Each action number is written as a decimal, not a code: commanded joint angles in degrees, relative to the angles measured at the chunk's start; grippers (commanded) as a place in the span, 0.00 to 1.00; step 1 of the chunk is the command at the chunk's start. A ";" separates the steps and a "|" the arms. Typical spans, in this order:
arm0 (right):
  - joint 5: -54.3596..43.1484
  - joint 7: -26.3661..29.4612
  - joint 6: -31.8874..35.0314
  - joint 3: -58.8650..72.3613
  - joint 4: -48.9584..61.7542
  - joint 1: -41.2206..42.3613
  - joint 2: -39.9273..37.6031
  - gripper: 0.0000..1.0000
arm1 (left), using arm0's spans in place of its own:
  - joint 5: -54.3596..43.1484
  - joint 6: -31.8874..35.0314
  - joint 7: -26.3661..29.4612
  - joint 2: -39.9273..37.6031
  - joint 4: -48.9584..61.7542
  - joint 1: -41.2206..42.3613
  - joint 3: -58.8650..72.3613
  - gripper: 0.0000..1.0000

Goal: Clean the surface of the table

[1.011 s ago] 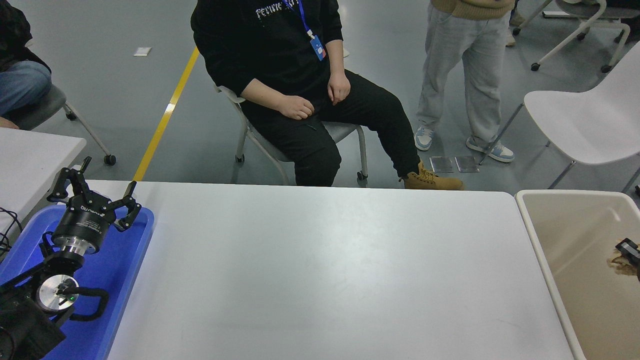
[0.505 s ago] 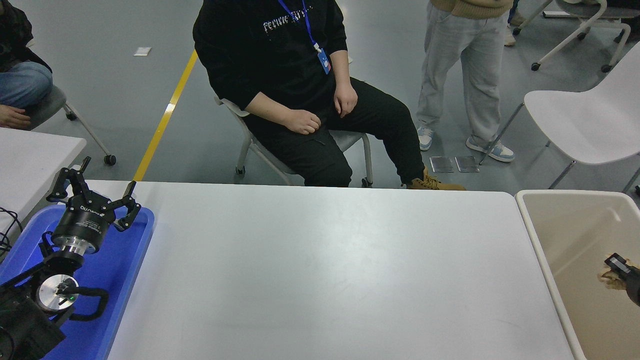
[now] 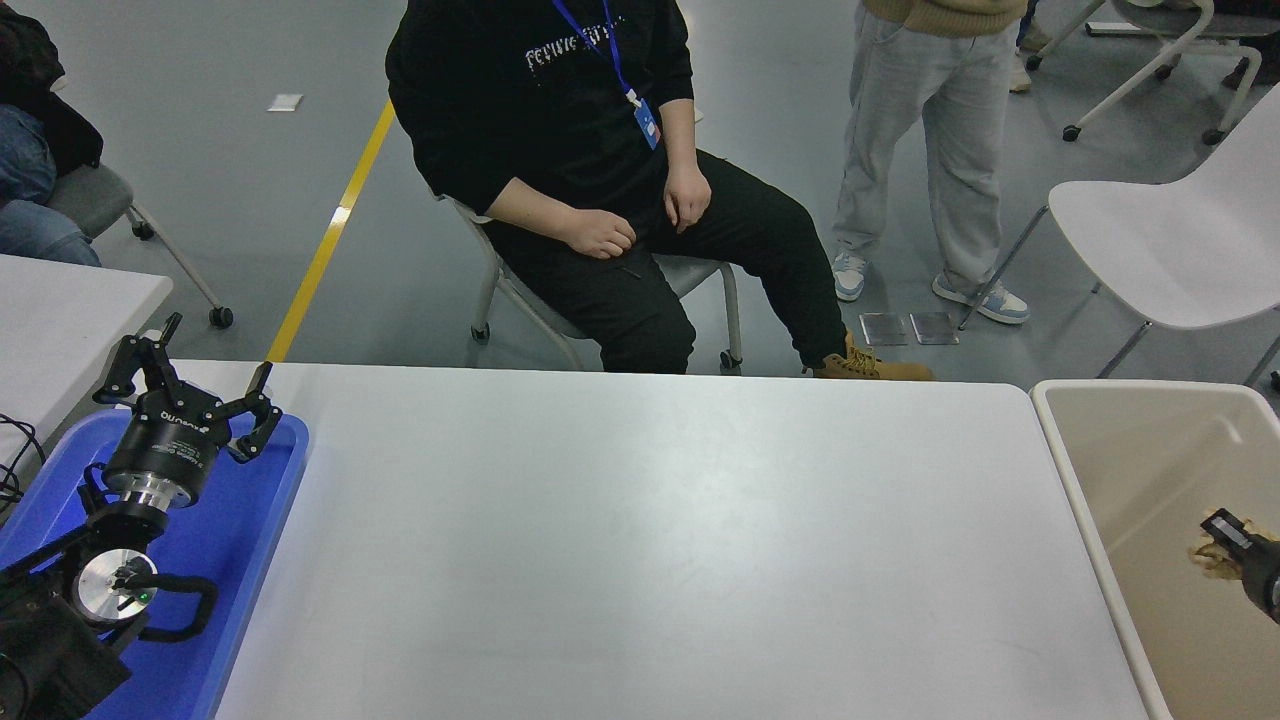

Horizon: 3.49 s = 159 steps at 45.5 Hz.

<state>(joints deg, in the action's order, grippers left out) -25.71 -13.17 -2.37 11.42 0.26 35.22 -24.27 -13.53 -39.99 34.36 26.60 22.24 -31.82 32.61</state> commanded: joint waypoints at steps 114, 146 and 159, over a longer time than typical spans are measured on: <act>10.15 -7.31 10.19 -73.65 -45.87 -0.06 -2.80 0.99 | -0.01 0.00 0.00 0.03 0.00 0.00 0.00 1.00; 9.36 -12.14 10.98 -68.20 -44.82 -8.59 2.83 0.99 | -0.01 0.00 0.00 0.03 0.00 0.00 0.00 1.00; 9.36 -12.05 10.72 -68.11 -43.50 -7.72 5.46 0.99 | -0.01 0.00 0.00 0.03 0.00 0.00 0.00 1.00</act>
<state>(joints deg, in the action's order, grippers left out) -16.33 -24.96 8.52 -57.02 -44.09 27.37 -21.04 -13.53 -39.99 34.37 26.60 22.24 -31.82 32.61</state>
